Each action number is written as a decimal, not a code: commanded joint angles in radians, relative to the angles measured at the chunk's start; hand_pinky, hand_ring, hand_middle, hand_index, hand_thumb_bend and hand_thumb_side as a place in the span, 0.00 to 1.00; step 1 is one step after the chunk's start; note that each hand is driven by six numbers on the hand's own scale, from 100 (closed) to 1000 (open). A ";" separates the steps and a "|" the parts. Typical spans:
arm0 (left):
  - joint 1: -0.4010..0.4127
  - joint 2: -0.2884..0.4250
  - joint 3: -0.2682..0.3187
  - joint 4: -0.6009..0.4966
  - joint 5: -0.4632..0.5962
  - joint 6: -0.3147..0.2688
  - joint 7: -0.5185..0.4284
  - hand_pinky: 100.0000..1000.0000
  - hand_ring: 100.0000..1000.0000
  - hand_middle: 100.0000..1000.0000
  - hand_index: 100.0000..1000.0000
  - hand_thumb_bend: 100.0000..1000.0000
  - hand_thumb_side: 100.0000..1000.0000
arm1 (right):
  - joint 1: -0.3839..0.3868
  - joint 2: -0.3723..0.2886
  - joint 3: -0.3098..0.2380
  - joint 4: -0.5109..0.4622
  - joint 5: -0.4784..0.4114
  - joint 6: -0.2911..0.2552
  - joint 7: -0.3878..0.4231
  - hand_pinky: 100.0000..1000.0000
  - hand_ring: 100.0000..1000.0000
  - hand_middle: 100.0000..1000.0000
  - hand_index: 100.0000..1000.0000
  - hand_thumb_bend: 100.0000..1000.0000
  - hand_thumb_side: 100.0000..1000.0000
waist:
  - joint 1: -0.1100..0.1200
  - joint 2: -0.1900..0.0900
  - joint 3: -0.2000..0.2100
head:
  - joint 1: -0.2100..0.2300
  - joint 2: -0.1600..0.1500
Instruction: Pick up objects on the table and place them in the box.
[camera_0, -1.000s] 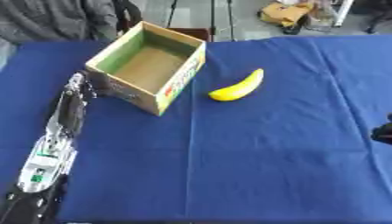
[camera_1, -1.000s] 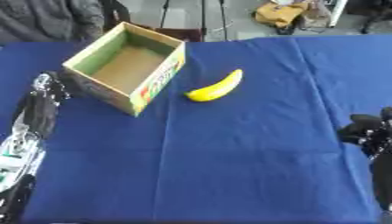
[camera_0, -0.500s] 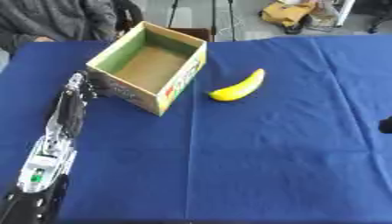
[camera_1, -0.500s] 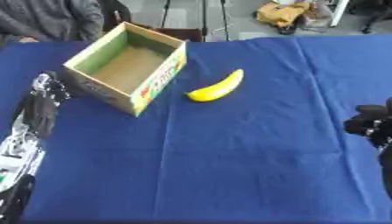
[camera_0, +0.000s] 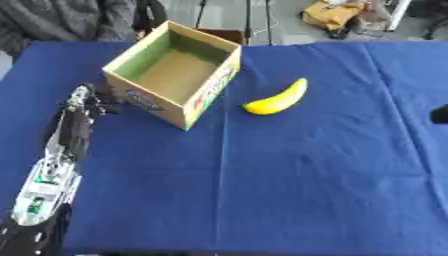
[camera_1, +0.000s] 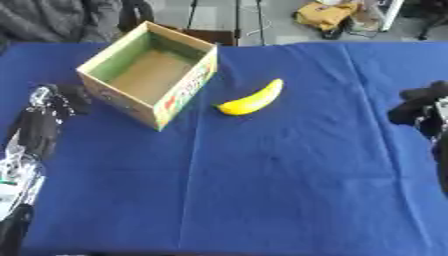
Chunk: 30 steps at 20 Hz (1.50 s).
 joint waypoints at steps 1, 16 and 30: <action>-0.028 0.002 -0.013 -0.027 0.013 0.001 -0.015 0.60 0.63 0.54 0.64 0.19 1.00 | -0.060 -0.095 -0.006 0.016 0.049 0.000 0.030 0.63 0.57 0.46 0.63 0.00 0.70 | -0.002 -0.004 0.018 | -0.031 -0.019; -0.126 -0.023 -0.065 -0.056 0.041 0.012 -0.070 0.60 0.62 0.54 0.64 0.21 0.99 | -0.401 -0.248 0.085 0.339 0.220 -0.057 0.192 0.67 0.70 0.55 0.69 0.00 0.39 | -0.020 0.039 0.161 | -0.157 -0.079; -0.180 -0.050 -0.098 -0.072 0.056 0.016 -0.111 0.60 0.62 0.53 0.64 0.22 0.98 | -0.544 -0.225 0.183 0.513 0.433 -0.187 0.405 0.71 0.77 0.67 0.75 0.00 0.17 | -0.034 0.069 0.253 | -0.238 -0.105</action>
